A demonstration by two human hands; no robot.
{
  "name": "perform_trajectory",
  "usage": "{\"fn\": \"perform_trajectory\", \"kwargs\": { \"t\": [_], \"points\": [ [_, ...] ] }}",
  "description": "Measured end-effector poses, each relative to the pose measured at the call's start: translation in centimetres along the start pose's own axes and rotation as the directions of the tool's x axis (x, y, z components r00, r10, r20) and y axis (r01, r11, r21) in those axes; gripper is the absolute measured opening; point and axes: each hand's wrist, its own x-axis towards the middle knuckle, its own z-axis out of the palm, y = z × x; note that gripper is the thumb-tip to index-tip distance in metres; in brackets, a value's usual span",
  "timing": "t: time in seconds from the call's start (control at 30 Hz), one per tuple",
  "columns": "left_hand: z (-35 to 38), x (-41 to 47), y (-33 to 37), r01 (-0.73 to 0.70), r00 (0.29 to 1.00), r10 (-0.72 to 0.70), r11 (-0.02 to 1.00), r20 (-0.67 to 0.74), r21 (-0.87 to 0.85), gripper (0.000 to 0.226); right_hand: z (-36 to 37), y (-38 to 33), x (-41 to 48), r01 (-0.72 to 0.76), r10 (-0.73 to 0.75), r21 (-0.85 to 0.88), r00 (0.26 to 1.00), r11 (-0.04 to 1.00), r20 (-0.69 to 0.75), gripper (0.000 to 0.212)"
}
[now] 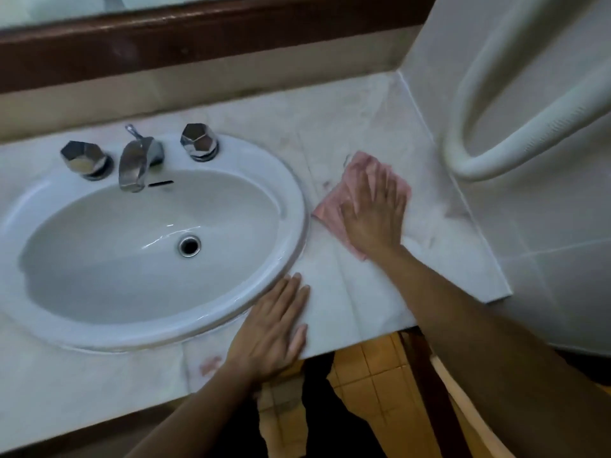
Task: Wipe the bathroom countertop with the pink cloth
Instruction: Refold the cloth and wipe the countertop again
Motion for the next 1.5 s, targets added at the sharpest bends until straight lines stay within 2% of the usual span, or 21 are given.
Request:
{"fn": "perform_trajectory", "kwargs": {
  "t": [0.17,0.27,0.33,0.4,0.47,0.57,0.7,0.8,0.87,0.93,1.0,1.1,1.2,1.3,1.4,1.5],
  "points": [
    [-0.2,-0.2,0.2,0.035,0.999,-0.035,0.999,0.019,0.002,0.067,-0.3,-5.2,11.9,0.102,-0.102,0.000,0.992,0.995,0.077,0.075],
    [-0.1,-0.3,0.1,0.029,1.000,-0.029,1.000,0.002,-0.002,0.068,-0.5,-9.0,13.5,0.353,-0.357,0.055,0.920,0.934,0.159,0.071],
    [0.0,-0.2,0.1,0.032,0.999,-0.032,0.999,-0.007,-0.003,0.068,-0.6,-8.1,14.3,0.464,-0.468,0.065,0.868,0.884,0.169,0.068],
    [0.3,-0.1,-0.1,0.034,0.999,-0.033,0.999,-0.020,0.018,0.069,-1.1,-5.4,16.3,0.426,-0.428,0.046,0.895,0.904,0.127,0.068],
    [0.8,-0.2,-0.2,0.027,0.999,-0.026,0.999,-0.028,0.023,0.069,-1.9,-1.7,18.3,0.264,-0.264,0.013,0.961,0.964,0.088,0.072],
    [1.2,0.0,-0.4,0.017,0.999,-0.017,1.000,-0.046,0.002,0.070,-2.3,3.2,18.9,0.071,-0.071,-0.001,0.997,0.997,0.015,0.089],
    [1.0,-0.2,-0.5,0.041,0.998,-0.042,0.999,-0.038,-0.016,0.068,-2.1,5.9,13.2,-0.069,0.069,0.002,0.997,0.998,0.039,0.096],
    [0.9,-0.5,-0.6,0.052,0.998,-0.053,0.998,-0.025,-0.033,0.067,-1.8,9.2,6.0,-0.081,0.085,-0.056,0.994,0.995,0.069,0.101],
    [1.2,-0.6,-0.7,0.054,0.998,-0.055,0.998,-0.013,-0.044,0.067,-1.5,11.2,-0.4,-0.121,0.123,-0.030,0.991,0.992,0.052,0.104],
    [1.6,-0.6,-1.0,0.047,0.999,-0.047,0.997,0.000,-0.053,0.066,-1.4,11.0,-7.2,-0.214,0.213,0.015,0.976,0.977,0.054,0.100],
    [1.4,-0.6,-0.9,0.040,0.999,-0.039,0.996,0.013,-0.085,0.065,-0.9,8.7,-12.9,-0.245,0.243,0.024,0.968,0.969,0.065,0.098],
    [-0.1,-2.0,-0.5,0.090,0.996,-0.088,0.959,0.017,-0.268,0.061,0.9,2.8,-18.5,-0.146,0.149,-0.038,0.986,0.989,0.079,0.096],
    [-2.0,-8.4,-1.3,0.135,0.979,-0.177,0.932,-0.099,-0.338,0.056,3.6,-5.7,-22.6,0.077,-0.069,-0.066,0.991,0.995,0.116,0.088],
    [-3.2,-18.2,-5.0,0.279,0.913,-0.352,0.908,-0.208,-0.313,0.049,6.4,-14.8,-26.6,0.253,-0.241,-0.060,0.957,0.966,0.159,0.081],
    [-4.9,-28.2,-10.4,0.542,0.750,-0.603,0.796,-0.271,-0.269,0.048,8.2,-21.3,-30.0,0.311,-0.294,-0.063,0.937,0.948,0.188,0.077],
    [-7.8,-36.7,-15.4,0.736,0.594,-0.756,0.649,-0.276,-0.193,0.056,9.5,-27.5,-32.2,0.533,-0.502,-0.064,0.825,0.844,0.258,0.079]
  ]
}}
